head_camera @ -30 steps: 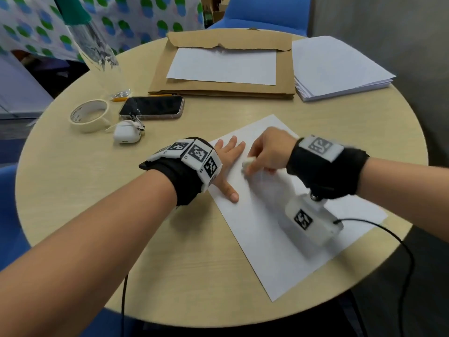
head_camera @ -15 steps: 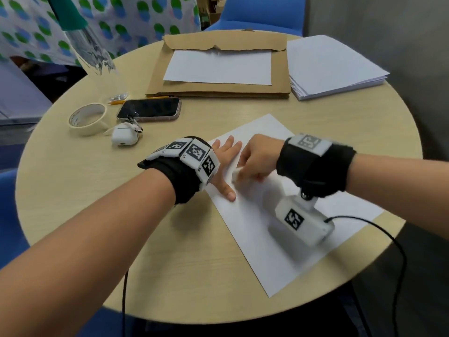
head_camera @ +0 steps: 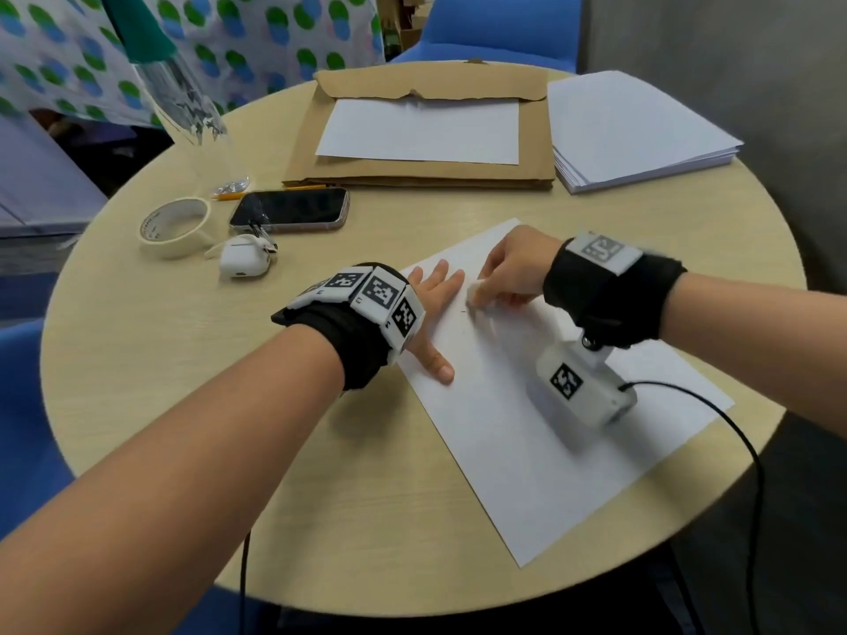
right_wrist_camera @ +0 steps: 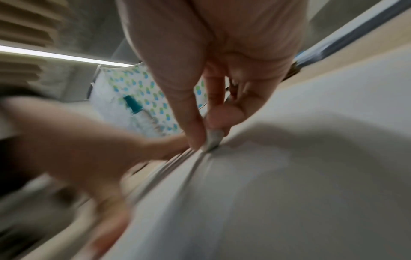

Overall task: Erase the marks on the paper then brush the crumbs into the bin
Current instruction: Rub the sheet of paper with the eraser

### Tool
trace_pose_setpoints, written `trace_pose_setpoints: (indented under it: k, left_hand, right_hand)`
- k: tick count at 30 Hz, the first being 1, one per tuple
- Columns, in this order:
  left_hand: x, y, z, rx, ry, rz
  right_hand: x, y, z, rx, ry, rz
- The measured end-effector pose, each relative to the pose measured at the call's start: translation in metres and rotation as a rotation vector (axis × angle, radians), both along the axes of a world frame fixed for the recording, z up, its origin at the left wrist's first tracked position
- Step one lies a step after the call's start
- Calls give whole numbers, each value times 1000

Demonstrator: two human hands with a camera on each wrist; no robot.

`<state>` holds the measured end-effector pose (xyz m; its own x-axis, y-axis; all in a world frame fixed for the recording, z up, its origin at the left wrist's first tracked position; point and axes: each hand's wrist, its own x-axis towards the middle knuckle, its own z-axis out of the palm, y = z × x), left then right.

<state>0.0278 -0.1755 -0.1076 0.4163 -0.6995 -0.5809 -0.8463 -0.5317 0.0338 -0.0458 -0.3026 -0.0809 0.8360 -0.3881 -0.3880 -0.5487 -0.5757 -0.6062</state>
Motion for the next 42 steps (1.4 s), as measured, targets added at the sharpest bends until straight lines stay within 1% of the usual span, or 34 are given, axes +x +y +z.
trace_pose_setpoints:
  k: [2,4,6,8,10,11,12,14,16,18,20,22,24,26,28,30,32,34,36,38,41,42]
  left_hand:
    - [2,0,-3,-4,4,9]
    - [4,0,-4,-4,10,7]
    - [3,-1,-4,-4,16,3]
    - [2,-1,-2,-4,15,2]
    - [2,-1,-2,-9,10,6]
    - [3,0,-3,-11,7,7]
    - [3,0,-4,-13,4,6]
    - [6,-1,-6,-14,-3,5]
    - [7,-1,-8,-15,-3,2]
    - [8,-2,-10,-13,-9,1]
    - [8,-3,-11,-10,-13,0]
    - [7,-3,-10,-8,-16,-1]
    - [7,-3,-9,-7,-23,0]
    - [9,-3,-11,0,-34,-2]
    - [10,-3,-13,9,-41,-7]
    - [9,-4,-13,10,-44,-9]
    - [7,-3,-11,2,-34,-5]
    - [6,-3,-9,0,-27,5]
    - [5,-3,-8,2,-30,7]
    - [7,-4,-10,2,-42,-2]
    - [9,-4,-13,-6,-48,-22]
    - [9,-4,-13,-9,-47,-26]
  right_hand:
    - [-11,8,-7,-16,36,73]
    - [-26,17,-8,30,117,170]
    - [-27,15,-4,64,161,195]
    - [-16,4,2,41,124,116]
    - [-4,-4,5,13,46,14]
    - [-1,-4,3,3,16,-9]
    - [-3,-3,0,-11,1,-12]
    - [-17,6,-7,-37,24,48]
    - [-33,16,-11,-1,88,144]
    - [-34,15,-7,39,133,172]
    - [-21,5,-1,20,110,107]
    - [-6,-4,2,-16,40,7]
    - [-4,-1,2,-75,-16,-26]
    - [-15,10,-5,-87,-19,20]
    - [-30,23,-8,-31,51,122]
    - [-33,24,-6,22,130,199]
    - [-22,13,0,7,119,157]
    - [-7,0,6,-34,49,47]
    - [-5,0,7,-97,-1,-1]
    - [-15,9,1,-121,1,54]
    - [-35,24,-2,-15,138,234]
    - [-34,24,-1,9,169,259]
